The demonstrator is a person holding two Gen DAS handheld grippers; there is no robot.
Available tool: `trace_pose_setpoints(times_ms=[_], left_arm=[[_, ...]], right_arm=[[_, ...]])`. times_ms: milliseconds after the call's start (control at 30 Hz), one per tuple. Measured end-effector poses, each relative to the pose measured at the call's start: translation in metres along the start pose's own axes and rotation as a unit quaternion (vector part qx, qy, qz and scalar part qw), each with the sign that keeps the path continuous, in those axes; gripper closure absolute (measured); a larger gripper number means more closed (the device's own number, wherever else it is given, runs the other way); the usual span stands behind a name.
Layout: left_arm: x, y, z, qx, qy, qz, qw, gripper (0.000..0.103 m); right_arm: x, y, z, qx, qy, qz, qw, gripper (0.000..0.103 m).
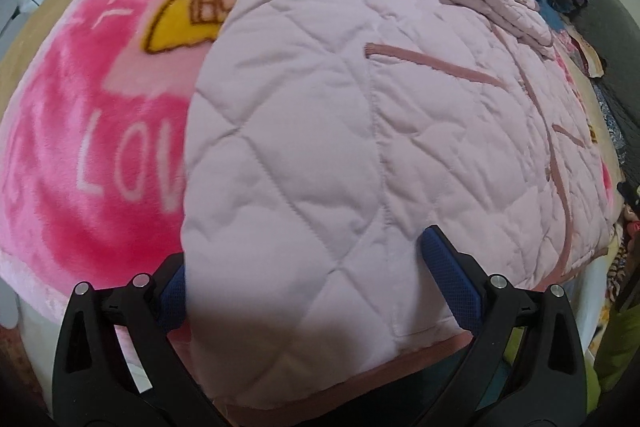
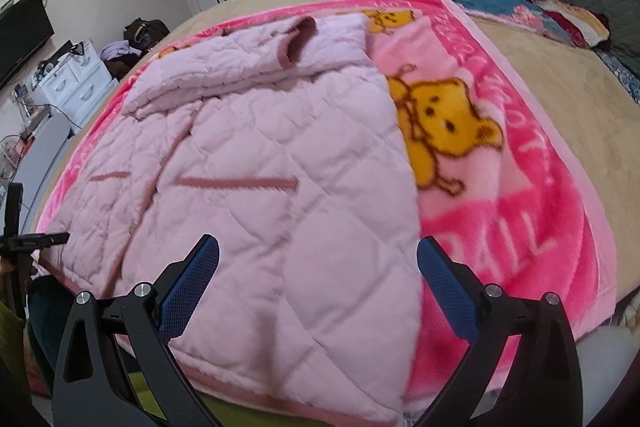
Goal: Fold large clothes
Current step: 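Grasp the ribbed hem with the right tool while the left tool grasps the hem too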
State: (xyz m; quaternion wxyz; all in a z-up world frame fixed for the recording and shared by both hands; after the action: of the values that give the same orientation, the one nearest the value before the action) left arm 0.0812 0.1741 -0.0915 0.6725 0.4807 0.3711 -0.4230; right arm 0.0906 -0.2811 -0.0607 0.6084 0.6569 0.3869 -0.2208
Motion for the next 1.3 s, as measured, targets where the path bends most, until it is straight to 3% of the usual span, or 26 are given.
trace_pose_setpoints(times_ms=[367, 567, 633, 700, 867, 900, 933, 1000, 1100, 1133, 1300], left_arm=[[-0.002, 0.000, 0.022, 0.014, -0.002, 0.022, 0.9997, 0.009], [-0.003, -0.001, 0.029, 0.015, -0.001, 0.031, 0.9994, 0.009], [-0.004, -0.002, 0.028, 0.014, -0.005, 0.032, 0.9994, 0.009], [-0.005, -0.002, 0.025, 0.010, -0.012, 0.032, 0.9994, 0.009], [-0.010, -0.006, 0.012, -0.007, -0.033, 0.031, 0.9989, 0.009], [-0.010, -0.007, 0.008, -0.011, -0.036, 0.029, 0.9989, 0.009], [-0.011, -0.009, 0.006, -0.015, -0.039, 0.028, 0.9987, 0.009], [-0.011, -0.012, 0.003, -0.017, -0.045, 0.024, 0.9986, 0.009], [-0.013, -0.013, 0.002, -0.023, -0.060, 0.029, 0.9975, 0.010], [-0.013, -0.013, 0.000, -0.027, -0.062, 0.029, 0.9973, 0.012], [-0.016, -0.018, -0.001, -0.028, -0.042, 0.042, 0.9978, 0.054]], right_arm=[[0.016, -0.052, 0.023, 0.035, 0.046, -0.096, 0.994, 0.004], [0.020, -0.074, 0.023, 0.055, 0.082, -0.109, 0.989, 0.006], [0.017, -0.075, 0.021, 0.064, 0.105, -0.106, 0.987, 0.023], [0.016, -0.076, 0.019, 0.058, 0.107, -0.106, 0.987, 0.026], [0.012, -0.079, 0.029, 0.075, 0.135, -0.108, 0.982, 0.050], [0.010, -0.078, 0.031, 0.076, 0.142, -0.105, 0.981, 0.058], [0.008, -0.072, 0.031, 0.078, 0.150, -0.096, 0.981, 0.069], [-0.002, -0.063, 0.029, 0.078, 0.167, -0.067, 0.981, 0.080], [-0.018, -0.039, 0.020, 0.065, 0.187, -0.016, 0.980, 0.084], [-0.022, -0.033, 0.018, 0.063, 0.191, -0.005, 0.980, 0.084], [-0.035, -0.007, 0.011, 0.053, 0.200, 0.038, 0.978, 0.085]])
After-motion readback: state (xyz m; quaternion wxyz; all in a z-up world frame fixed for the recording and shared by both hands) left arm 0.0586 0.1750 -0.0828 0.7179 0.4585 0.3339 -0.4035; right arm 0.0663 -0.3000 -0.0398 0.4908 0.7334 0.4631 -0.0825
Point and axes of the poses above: each gripper's, at about its wrist camera, not at the fingertips, and x roughly the way its jaws point, z to its right, y to its top, the point moved 3 cm from there along x, roughly the way its jaws point, and after that the axes turned 3 degrees about -y, right-handed, at the moved point
